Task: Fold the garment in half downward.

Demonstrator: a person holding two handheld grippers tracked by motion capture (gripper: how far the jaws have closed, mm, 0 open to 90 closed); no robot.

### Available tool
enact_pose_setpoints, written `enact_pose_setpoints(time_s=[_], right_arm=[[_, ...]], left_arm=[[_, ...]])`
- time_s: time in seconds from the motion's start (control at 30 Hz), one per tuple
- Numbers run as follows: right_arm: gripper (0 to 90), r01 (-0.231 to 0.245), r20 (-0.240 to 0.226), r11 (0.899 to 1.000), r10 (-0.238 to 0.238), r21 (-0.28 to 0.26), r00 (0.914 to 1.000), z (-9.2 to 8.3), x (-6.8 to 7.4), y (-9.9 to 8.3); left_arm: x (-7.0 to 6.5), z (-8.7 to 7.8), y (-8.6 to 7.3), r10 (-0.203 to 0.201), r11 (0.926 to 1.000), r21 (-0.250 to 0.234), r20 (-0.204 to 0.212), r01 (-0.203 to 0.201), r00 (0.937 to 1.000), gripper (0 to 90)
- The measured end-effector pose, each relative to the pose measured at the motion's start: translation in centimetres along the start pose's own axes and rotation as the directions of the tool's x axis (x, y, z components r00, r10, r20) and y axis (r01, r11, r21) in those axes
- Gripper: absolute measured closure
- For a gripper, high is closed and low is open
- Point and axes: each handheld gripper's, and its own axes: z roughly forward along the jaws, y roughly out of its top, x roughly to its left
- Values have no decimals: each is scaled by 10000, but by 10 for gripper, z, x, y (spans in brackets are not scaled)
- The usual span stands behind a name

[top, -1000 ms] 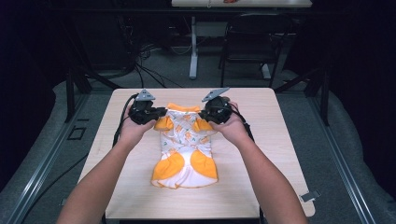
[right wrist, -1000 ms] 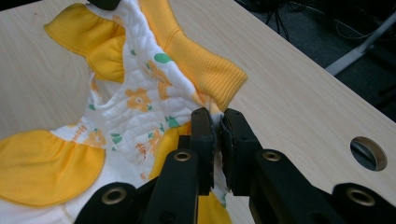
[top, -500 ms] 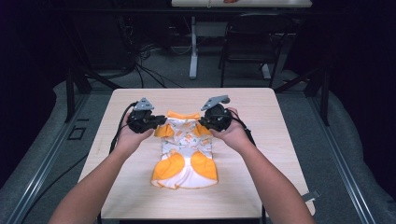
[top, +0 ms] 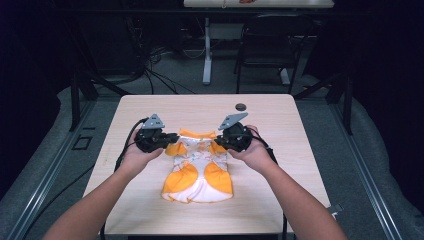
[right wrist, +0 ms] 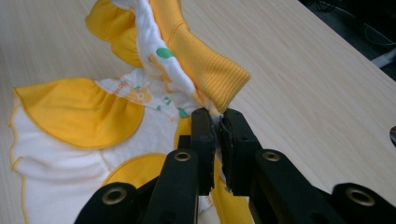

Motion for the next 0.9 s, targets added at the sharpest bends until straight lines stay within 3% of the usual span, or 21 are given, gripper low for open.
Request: enact_pose_setpoints(time_s=[0.1,0.17,0.9], right_arm=[[835,247,-49,9996,-247,137,9997,-3,6,-3],[835,116,-121,9999,-116,-53,9999,-5,8,-4],[837,366,-527,9992,-358,137,9980,-13,30,-22]], left_arm=[[-4,-2,-1,87,10000,47,52,-87,9999,845],[-6,-3,-3,124,9999,16,91,-125,9999,845],[-27,-15,-25,283,9996,58,654,-288,9975,845]])
